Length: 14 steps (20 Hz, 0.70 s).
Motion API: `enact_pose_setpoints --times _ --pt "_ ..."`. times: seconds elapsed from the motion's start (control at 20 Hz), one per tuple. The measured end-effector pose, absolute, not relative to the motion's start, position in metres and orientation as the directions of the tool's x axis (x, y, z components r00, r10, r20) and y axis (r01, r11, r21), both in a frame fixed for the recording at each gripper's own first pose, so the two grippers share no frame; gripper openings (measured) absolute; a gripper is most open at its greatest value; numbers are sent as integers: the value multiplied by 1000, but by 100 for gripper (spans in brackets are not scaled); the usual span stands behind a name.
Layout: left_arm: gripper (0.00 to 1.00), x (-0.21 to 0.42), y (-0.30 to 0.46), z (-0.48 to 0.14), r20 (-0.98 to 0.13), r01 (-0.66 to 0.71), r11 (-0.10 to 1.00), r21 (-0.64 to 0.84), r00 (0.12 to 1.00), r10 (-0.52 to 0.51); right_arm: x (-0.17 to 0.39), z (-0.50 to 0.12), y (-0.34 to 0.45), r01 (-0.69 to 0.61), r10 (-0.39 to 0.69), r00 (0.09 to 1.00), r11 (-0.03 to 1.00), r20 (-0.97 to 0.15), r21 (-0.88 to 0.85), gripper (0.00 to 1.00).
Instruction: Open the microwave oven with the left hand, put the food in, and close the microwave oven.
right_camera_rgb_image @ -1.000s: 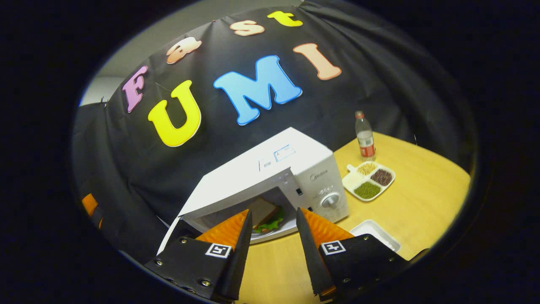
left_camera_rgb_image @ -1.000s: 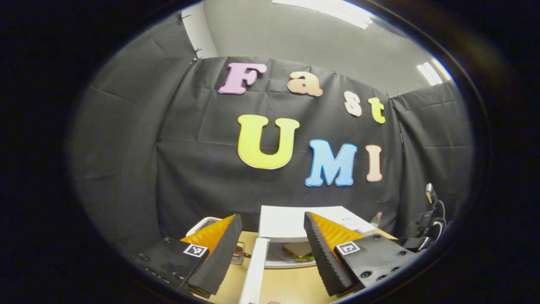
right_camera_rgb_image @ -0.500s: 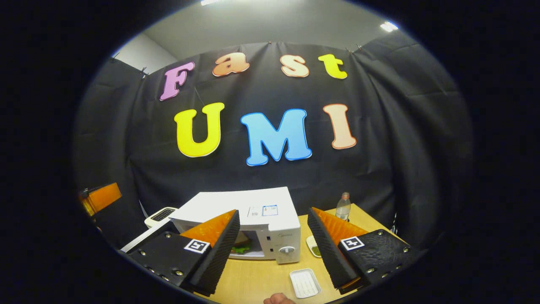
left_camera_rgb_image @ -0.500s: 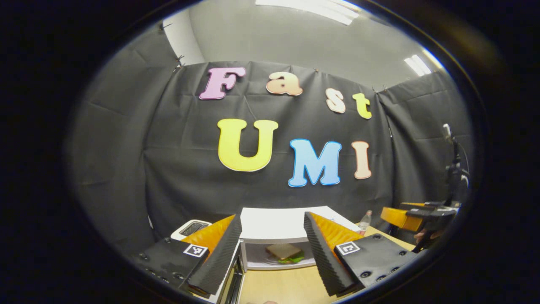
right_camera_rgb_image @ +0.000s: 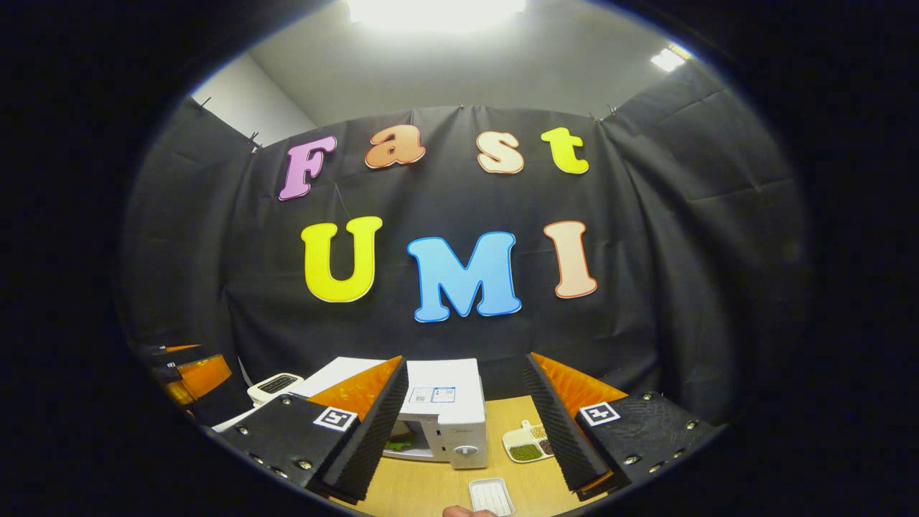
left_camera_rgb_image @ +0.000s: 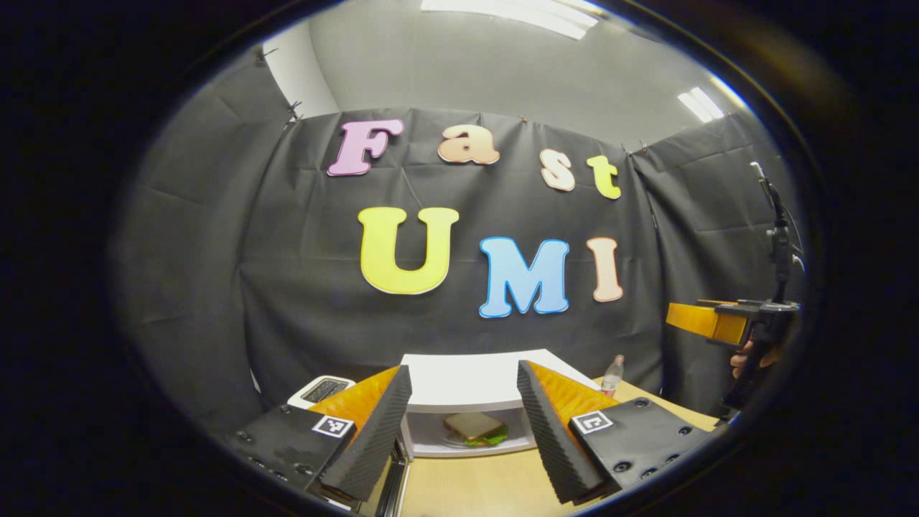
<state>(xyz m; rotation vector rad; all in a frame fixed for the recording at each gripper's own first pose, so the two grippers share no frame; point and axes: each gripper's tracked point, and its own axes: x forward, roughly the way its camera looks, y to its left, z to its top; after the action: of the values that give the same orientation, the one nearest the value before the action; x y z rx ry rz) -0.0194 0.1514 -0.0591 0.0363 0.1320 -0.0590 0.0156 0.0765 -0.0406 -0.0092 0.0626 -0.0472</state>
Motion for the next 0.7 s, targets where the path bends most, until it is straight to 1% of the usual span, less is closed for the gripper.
enact_pose_setpoints --times 0.05,0.2,0.35,0.45,0.7 --pt "94 -23 153 -60 -142 70 997 31 988 -65 15 -39 75 49 -49 997 999 -57 -9 96" --pt "70 -29 161 -63 -163 85 996 34 983 -79 16 -36 79 51 -51 997 999 -54 4 97" --pt "10 -35 191 -65 -179 43 998 48 983 -34 15 -34 85 55 -54 998 998 -44 10 97" --pt "7 -46 217 -70 -201 37 998 42 979 -28 17 -34 92 55 -54 998 998 -43 16 96" --pt "6 -80 294 -102 -296 9 996 88 955 17 17 -38 105 67 -65 997 997 -48 26 97"
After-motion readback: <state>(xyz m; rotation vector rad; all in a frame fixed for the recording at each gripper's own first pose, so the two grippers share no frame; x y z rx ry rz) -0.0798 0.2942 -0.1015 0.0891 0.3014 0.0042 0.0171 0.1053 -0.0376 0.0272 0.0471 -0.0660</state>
